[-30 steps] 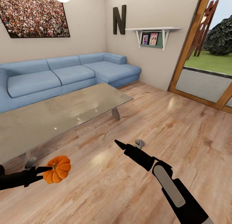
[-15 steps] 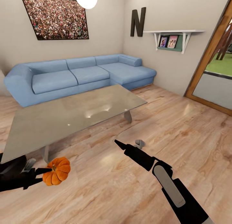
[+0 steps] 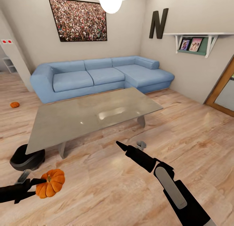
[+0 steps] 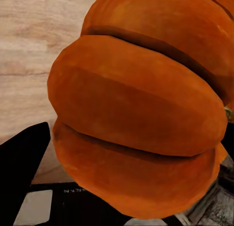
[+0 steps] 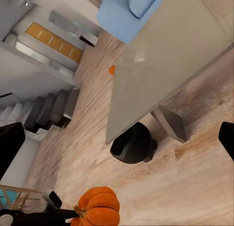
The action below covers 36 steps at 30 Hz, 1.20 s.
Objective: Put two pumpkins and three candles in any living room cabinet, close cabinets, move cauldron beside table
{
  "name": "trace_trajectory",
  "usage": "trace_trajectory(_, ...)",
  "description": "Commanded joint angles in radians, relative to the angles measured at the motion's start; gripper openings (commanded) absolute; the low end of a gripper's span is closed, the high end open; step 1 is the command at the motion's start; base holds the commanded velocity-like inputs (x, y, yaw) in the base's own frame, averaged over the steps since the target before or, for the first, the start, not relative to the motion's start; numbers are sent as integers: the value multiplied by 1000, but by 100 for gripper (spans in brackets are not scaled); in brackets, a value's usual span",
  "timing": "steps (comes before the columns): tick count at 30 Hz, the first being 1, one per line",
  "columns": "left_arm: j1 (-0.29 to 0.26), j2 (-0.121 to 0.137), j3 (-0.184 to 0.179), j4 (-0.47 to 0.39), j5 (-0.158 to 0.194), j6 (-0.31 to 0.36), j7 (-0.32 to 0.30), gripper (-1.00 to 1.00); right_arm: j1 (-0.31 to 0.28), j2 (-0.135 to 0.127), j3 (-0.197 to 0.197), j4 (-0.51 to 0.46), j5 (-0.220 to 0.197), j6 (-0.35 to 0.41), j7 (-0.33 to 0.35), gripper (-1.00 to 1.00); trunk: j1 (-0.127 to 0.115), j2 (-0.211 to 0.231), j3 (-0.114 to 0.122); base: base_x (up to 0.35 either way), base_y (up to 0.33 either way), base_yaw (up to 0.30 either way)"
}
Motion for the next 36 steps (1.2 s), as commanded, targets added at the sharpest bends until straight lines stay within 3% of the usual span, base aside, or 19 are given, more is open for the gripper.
trace_trajectory(1, -2, 1, -3, 3, 10, 6, 22, -100, 0, -1, 0, 0, -4, 3, -1, 100, -4, 7, 2, 0, 0, 283)
trace_trajectory(4, -4, 1, -2, 8, 8, 3, 117, -100, 0, 0, -1, 6, -8, 4, -4, 100, -16, 28, 12, 0, 0, 283)
trace_trajectory(6, -6, 1, 0, 8, 7, -4, 228, -100, 0, 0, -4, 10, -8, 6, -5, 100, -23, 42, 18, 0, 0, 283)
trace_trajectory(7, -6, 1, 2, 9, 7, -6, 252, -100, 0, 0, -5, 11, -8, 6, -5, 100, -27, 49, 21, 0, 0, 283)
trace_trajectory(9, -6, 1, 12, 8, 6, -10, 327, -100, 0, 0, -6, 15, -9, 7, -6, 100, -35, 63, 28, 0, 0, 283)
trace_trajectory(10, -7, 1, 31, 8, 4, -16, 410, -100, 0, 0, -7, 28, -9, 7, -6, 100, -39, 70, 31, 0, 0, 283)
trace_trajectory(13, -7, 1, 53, 8, 1, -27, 510, -100, 0, 0, -8, 60, -9, 8, -8, 100, -50, 91, 40, 0, 0, 284)
trace_trajectory(16, -6, 3, 72, 10, -2, -78, 632, -100, 0, 0, -7, 131, -8, 9, -26, 100, -62, 112, 49, 0, 0, 286)
trace_trajectory(18, -6, 3, 78, 10, -4, -110, 683, -100, -1, 0, -6, 160, -8, 10, -42, 100, -69, 126, 56, 0, 0, 287)
trace_trajectory(21, -5, 4, 82, 18, -6, -148, 794, -100, -1, 0, -4, 187, -5, 12, -97, 100, -81, 147, 65, 0, 0, 287)
trace_trajectory(27, -4, 4, 84, 72, -7, -247, 852, -100, 0, 1, -1, 186, -3, 14, -195, 100, -104, 189, 84, 0, 0, 287)
trace_trajectory(31, -6, 8, 85, 72, -9, -263, 859, -100, -4, 10, 5, 177, 82, 15, -274, 100, -119, 217, 96, 0, 0, 287)
trace_trajectory(32, -7, 11, 85, 67, -10, -264, 859, -100, -5, 26, 6, 168, 120, 17, -291, 100, -123, 224, 100, 0, 0, 287)
trace_trajectory(36, -9, 16, 85, 35, -10, -262, 858, -100, -5, 65, 7, 155, 174, 21, -329, 100, -138, 252, 112, 0, 0, 287)
